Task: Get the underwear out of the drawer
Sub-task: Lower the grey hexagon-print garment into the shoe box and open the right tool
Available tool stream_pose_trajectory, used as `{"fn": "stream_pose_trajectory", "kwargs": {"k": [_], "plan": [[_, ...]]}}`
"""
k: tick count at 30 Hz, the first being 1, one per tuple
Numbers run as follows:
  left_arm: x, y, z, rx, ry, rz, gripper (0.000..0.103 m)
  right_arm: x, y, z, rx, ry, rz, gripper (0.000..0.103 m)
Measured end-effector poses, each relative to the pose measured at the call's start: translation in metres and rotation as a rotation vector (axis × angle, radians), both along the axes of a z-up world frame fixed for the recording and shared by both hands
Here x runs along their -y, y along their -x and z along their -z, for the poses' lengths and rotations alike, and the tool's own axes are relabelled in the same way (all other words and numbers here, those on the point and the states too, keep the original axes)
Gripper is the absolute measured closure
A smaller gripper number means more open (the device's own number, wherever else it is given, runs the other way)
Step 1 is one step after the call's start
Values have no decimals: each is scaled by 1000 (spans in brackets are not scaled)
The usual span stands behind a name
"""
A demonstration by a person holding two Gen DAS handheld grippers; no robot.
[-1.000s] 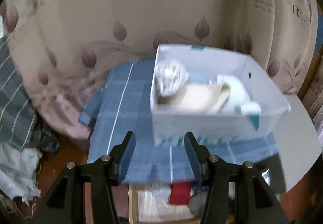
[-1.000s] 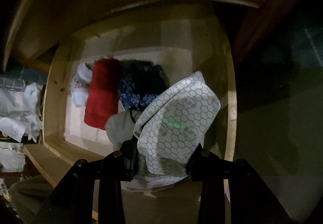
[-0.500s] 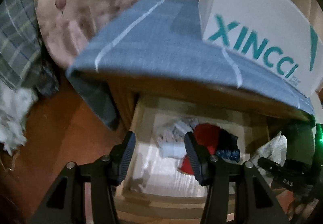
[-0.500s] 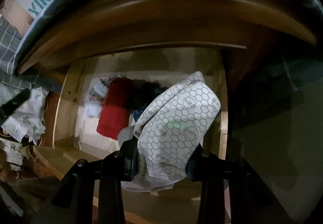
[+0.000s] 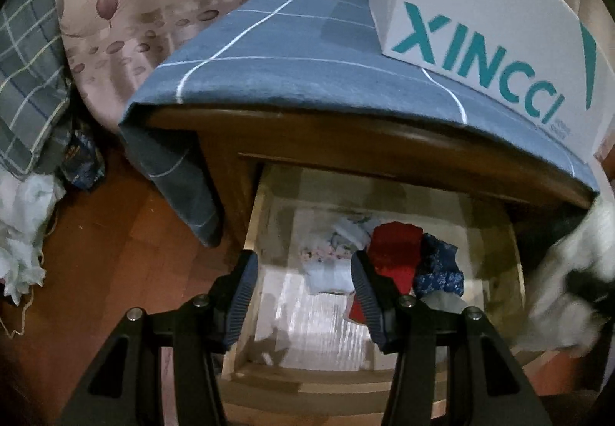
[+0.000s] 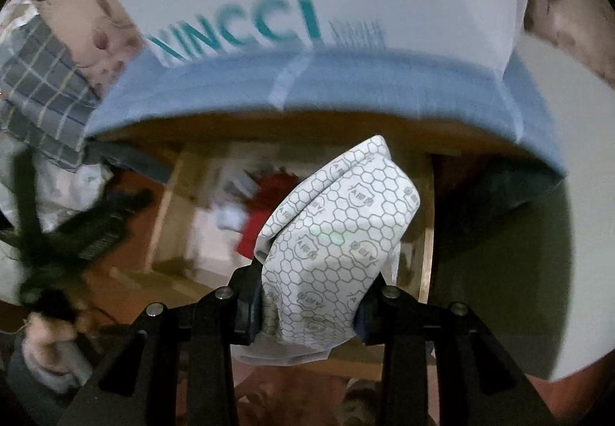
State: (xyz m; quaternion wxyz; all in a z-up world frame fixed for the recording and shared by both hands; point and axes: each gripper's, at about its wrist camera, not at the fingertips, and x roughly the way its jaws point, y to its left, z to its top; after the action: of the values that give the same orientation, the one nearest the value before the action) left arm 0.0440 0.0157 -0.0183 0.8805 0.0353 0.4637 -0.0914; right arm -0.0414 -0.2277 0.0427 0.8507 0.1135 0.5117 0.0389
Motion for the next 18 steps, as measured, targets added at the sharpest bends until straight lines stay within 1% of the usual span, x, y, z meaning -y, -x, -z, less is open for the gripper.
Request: {"fn": "stream_pose_trajectory", "kwargs": {"k": [5, 8, 13, 16, 18], "plan": [[5, 4, 1, -10, 16, 37, 51, -5, 7, -55, 71, 23, -20, 69], [2, 2, 5, -30, 15, 23, 52, -3, 5, -89, 112, 30, -22, 69], [-6, -1, 6, -51, 39, -5, 51, 4, -11, -151, 199, 74, -4, 69], [-9, -2, 4, -51, 59, -16, 52, 12, -29, -180, 243, 124, 22, 69], [-9, -2, 4, -53, 59, -13, 51, 18, -44, -195, 260, 141, 34, 69]]}}
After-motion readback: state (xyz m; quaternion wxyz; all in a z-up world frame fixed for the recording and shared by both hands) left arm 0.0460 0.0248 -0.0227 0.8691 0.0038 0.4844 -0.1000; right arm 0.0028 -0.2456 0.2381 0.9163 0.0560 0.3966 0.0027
